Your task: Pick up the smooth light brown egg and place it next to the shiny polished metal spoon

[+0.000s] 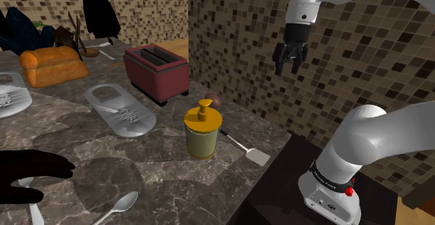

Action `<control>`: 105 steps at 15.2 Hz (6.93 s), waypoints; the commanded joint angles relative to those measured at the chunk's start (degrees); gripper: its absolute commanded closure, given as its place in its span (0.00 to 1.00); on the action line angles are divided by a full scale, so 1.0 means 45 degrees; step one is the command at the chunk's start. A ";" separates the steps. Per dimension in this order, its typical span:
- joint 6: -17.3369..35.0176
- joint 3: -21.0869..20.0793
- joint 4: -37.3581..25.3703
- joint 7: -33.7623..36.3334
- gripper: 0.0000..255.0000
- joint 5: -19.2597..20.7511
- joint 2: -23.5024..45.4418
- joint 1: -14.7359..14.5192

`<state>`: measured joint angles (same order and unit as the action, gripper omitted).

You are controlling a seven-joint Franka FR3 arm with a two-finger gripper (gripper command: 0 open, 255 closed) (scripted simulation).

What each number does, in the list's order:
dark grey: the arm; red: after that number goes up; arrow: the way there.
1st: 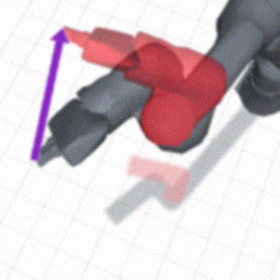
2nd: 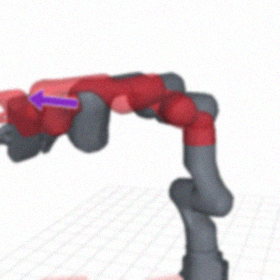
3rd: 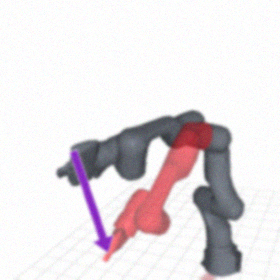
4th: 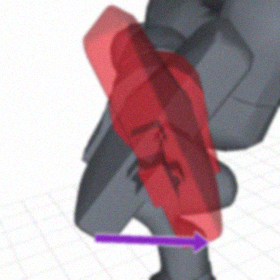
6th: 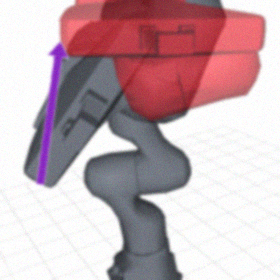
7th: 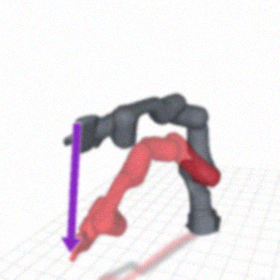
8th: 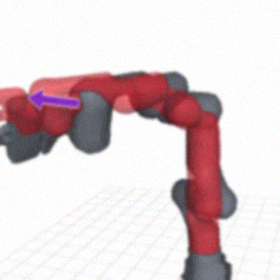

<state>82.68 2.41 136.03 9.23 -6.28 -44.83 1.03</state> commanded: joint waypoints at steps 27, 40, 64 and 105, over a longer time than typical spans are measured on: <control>0.6128 -0.1122 -0.6045 0.0540 0.00 0.0199 1.2406 -0.0747; 0.7396 -0.1183 -0.6486 0.0631 0.00 0.0309 1.4144 -0.0903; 0.6066 -0.1182 -0.7155 0.0728 1.00 0.0323 1.3481 -0.0886; 0.5057 -0.4216 -0.5777 0.6979 1.00 -0.0654 1.0291 -0.4288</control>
<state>104.87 -15.89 109.33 39.31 -8.95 1.86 -17.56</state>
